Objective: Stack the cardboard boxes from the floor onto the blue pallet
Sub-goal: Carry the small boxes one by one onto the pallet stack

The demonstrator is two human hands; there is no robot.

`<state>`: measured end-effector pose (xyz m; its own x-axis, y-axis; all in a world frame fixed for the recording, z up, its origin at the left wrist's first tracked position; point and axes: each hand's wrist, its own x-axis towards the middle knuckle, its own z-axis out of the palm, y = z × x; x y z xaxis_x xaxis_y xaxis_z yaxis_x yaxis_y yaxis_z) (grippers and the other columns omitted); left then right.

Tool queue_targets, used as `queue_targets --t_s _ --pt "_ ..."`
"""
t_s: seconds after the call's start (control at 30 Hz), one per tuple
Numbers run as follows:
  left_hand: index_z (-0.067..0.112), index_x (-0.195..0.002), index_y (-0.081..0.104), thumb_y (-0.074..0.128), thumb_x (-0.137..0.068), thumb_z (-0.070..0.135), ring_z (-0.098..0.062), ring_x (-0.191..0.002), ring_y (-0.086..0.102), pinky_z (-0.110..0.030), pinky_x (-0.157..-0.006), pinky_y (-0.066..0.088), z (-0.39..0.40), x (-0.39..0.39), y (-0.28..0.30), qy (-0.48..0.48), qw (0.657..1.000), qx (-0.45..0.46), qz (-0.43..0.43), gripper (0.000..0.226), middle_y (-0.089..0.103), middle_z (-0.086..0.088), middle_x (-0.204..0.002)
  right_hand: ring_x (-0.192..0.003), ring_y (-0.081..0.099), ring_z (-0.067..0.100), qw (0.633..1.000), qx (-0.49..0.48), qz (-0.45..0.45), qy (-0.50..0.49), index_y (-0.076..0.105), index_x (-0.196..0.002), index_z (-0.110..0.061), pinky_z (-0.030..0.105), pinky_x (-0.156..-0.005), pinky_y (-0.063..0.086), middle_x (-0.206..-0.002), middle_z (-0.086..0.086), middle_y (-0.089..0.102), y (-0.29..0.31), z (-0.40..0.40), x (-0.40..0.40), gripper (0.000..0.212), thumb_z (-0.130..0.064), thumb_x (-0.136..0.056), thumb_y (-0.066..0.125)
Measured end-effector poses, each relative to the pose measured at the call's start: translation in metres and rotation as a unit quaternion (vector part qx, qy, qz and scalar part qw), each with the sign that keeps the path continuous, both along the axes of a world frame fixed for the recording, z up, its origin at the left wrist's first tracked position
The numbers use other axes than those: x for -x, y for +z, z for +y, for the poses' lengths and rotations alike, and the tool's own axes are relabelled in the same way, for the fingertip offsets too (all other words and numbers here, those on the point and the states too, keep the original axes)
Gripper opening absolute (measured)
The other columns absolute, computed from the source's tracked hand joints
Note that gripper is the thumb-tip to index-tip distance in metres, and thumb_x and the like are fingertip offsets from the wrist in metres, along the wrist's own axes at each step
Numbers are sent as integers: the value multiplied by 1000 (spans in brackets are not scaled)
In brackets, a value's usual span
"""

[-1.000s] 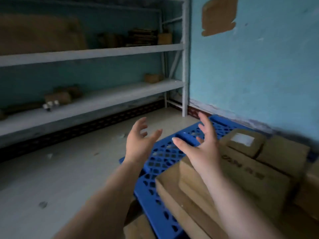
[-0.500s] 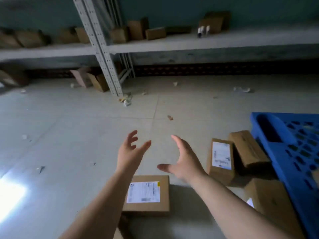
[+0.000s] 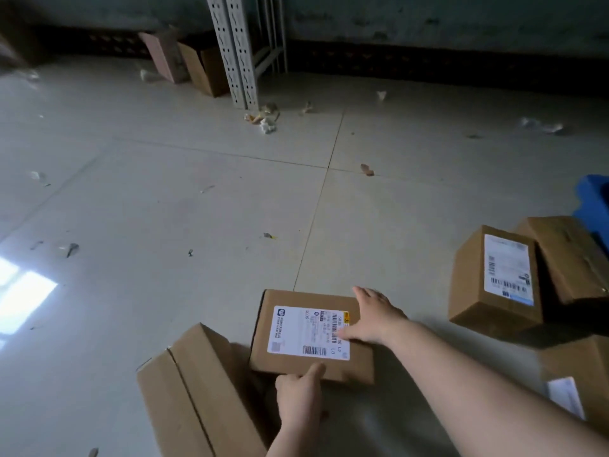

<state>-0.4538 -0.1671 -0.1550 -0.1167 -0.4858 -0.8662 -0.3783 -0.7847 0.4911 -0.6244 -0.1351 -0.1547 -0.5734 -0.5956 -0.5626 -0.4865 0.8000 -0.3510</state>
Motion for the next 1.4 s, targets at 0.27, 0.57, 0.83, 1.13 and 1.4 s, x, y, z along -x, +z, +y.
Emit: queue_targets --t_s 0.27,0.57,0.83,1.13,1.4 --pt "19 -132 35 72 -74 -2 -33 -105 57 -58 -97 41 -13 9 15 23 992 40 119 72 59 -10 -121 -85 62 11 960 156 -119 -198 55 -95 -19 23 -70 48 -96 -6 66 -9 29 -18 51 -42 -59 82" --pt "34 -101 55 72 -75 25 -11 -83 63 -29 -61 43 -14 108 152 -126 948 187 224 33 67 10 -94 -76 66 9 765 513 -48 -387 59 -86 -21 27 -68 50 -82 -8 71 133 58 26 29 -23 -68 81" --pt "34 -122 48 72 -75 32 -13 -85 66 -23 -49 50 93 208 316 -236 853 241 397 53 66 6 -108 -102 59 15 627 654 124 -405 56 -99 -35 34 -81 52 -112 -2 61 311 188 67 47 -49 -59 77" --pt "42 -126 44 69 -67 43 -14 -83 72 -30 -55 54 279 214 416 -353 736 136 561 64 71 8 -104 -113 50 12 485 677 281 -476 21 -138 -32 21 -81 48 -131 -4 39 419 363 29 129 -71 -28 74" --pt "45 -126 47 52 -88 43 -6 -117 56 -49 -102 43 426 188 447 -460 615 204 607 39 58 22 -124 -96 63 -3 351 751 304 -469 60 -102 -46 9 -70 48 -102 -22 69 433 501 -34 55 -60 -50 72"
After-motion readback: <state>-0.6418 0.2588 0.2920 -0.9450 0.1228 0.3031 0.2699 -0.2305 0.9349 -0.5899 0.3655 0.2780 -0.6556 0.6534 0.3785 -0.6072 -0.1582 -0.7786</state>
